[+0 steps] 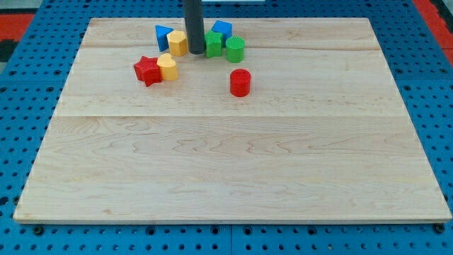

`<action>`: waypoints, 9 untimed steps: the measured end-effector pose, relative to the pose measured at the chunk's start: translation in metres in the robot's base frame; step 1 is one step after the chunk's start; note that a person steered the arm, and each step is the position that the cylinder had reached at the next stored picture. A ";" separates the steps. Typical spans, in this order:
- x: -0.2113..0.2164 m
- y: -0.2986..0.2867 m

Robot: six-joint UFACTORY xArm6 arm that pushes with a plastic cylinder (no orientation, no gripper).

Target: Push the green circle into the green star

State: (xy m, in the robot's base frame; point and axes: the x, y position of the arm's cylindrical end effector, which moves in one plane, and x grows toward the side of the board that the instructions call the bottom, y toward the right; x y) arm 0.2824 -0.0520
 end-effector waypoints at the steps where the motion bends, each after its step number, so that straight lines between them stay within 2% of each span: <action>1: 0.008 0.018; 2: 0.001 0.038; 3: 0.026 0.041; 4: 0.040 0.079; 5: 0.026 0.099; 8: 0.025 0.092; 9: 0.039 0.092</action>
